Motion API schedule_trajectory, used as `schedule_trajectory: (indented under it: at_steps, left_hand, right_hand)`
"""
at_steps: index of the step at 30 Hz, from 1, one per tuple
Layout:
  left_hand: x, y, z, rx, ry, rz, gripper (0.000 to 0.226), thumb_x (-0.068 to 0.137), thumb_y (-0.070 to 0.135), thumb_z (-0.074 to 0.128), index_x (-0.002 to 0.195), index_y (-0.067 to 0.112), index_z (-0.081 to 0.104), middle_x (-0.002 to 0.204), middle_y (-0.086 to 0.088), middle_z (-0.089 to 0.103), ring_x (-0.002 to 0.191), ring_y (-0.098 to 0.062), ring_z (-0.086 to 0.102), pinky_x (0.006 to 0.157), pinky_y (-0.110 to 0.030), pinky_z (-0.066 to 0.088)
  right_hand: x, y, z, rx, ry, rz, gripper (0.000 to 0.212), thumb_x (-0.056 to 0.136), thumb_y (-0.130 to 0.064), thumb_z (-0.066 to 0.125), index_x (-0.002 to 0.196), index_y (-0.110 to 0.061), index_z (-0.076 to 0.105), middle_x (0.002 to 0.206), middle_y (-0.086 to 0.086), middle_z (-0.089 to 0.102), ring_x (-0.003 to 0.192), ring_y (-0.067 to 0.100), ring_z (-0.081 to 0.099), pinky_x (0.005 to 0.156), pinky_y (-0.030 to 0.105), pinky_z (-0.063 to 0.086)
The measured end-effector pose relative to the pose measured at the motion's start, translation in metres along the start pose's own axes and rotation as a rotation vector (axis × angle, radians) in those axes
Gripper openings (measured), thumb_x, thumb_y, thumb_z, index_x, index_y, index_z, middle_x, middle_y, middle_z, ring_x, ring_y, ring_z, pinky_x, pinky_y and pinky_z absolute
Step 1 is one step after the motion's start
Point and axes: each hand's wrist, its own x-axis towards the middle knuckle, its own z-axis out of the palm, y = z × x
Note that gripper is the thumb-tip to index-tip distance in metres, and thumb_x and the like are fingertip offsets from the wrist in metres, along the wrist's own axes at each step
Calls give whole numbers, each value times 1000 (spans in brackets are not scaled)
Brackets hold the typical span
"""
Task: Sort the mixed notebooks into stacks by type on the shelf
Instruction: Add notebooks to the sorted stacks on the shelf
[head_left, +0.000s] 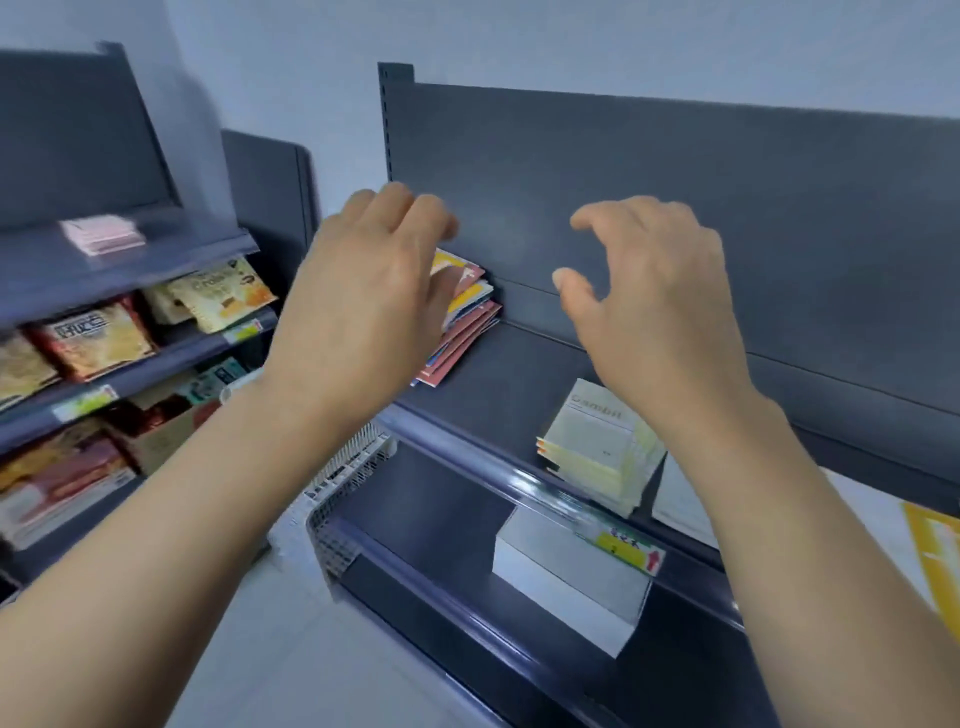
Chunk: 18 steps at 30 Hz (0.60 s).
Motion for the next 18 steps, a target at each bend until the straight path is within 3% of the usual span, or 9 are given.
schedule_trajectory:
  at_steps: [8, 15, 18]
  left_hand:
    - [-13, -102, 8, 0, -14, -124, 20, 82, 10, 65, 99, 1, 59, 88, -16, 59, 81, -37, 53, 66, -39, 41]
    - [0, -169, 69, -41, -137, -239, 25, 85, 15, 65, 106, 3, 59, 101, -14, 59, 94, -35, 56, 75, -44, 48]
    - [15, -199, 103, -37, -201, -285, 26, 86, 18, 64, 107, 5, 58, 103, -12, 57, 95, -32, 54, 74, -39, 45]
  right_hand:
    - [48, -61, 62, 23, -71, 7, 28, 92, -22, 55, 119, -13, 55, 120, 7, 57, 112, 27, 45, 90, 34, 30]
    - [90, -67, 140, 58, -110, 57, 29, 93, -22, 52, 121, -13, 54, 120, 6, 55, 112, 25, 44, 90, 35, 33]
    - [116, -65, 176, 79, -133, 80, 30, 93, -23, 52, 122, -13, 53, 121, 6, 54, 112, 26, 43, 90, 36, 34]
